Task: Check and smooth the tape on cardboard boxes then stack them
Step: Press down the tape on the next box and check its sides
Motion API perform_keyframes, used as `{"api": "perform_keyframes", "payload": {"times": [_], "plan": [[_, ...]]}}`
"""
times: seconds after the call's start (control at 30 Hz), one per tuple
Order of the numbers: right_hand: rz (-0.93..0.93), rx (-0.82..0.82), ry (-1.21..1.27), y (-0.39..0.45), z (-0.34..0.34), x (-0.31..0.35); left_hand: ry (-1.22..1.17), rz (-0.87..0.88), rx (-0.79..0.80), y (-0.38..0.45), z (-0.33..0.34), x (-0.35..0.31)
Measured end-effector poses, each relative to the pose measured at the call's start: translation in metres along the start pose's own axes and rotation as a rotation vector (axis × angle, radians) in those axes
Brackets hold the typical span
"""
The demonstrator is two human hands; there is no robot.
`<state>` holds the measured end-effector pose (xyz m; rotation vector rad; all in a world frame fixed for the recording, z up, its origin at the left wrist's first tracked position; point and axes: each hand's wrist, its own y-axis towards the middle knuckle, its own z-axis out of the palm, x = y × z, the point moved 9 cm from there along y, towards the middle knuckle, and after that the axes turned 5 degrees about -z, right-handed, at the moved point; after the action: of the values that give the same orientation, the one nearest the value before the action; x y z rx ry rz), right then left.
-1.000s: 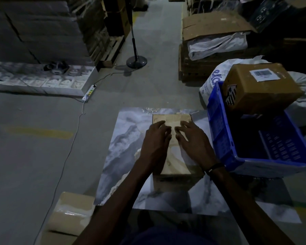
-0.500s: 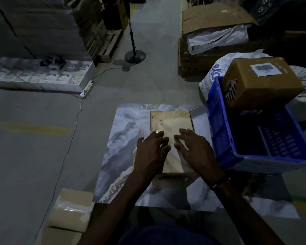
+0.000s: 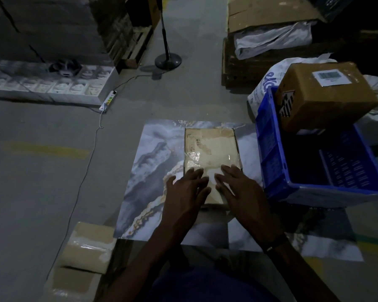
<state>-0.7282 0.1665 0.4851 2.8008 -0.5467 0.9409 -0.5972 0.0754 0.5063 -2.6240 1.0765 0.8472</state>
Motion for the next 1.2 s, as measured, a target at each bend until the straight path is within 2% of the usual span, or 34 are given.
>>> {"api": "perform_keyframes", "payload": {"times": [0.17,0.33,0.5,0.77,0.87,0.97,1.1,1.2], "plan": [[0.0,-0.053,0.037,-0.003,-0.005,0.006,-0.032,-0.047,-0.017,-0.005,0.002,0.001],[-0.01,-0.032,0.08,-0.019,0.005,0.005,-0.041,-0.041,-0.039,-0.022,0.003,-0.001],[-0.052,-0.12,0.02,-0.033,0.002,0.012,-0.132,-0.051,-0.049,-0.034,0.01,0.002],[-0.104,-0.216,0.118,-0.048,-0.008,0.001,-0.318,-0.04,-0.169,-0.047,-0.006,0.011],[-0.149,-0.215,0.03,-0.058,-0.006,-0.002,-0.329,0.002,-0.177,-0.058,-0.006,0.016],[-0.161,-0.283,-0.067,-0.061,-0.003,-0.007,-0.316,0.042,-0.176,-0.061,-0.004,0.013],[-0.107,-0.301,0.182,-0.054,-0.001,-0.013,-0.37,-0.043,-0.179,-0.054,0.001,0.022],[-0.12,-0.317,0.226,-0.043,-0.009,-0.012,-0.363,-0.035,-0.226,-0.043,-0.006,0.023]]}}
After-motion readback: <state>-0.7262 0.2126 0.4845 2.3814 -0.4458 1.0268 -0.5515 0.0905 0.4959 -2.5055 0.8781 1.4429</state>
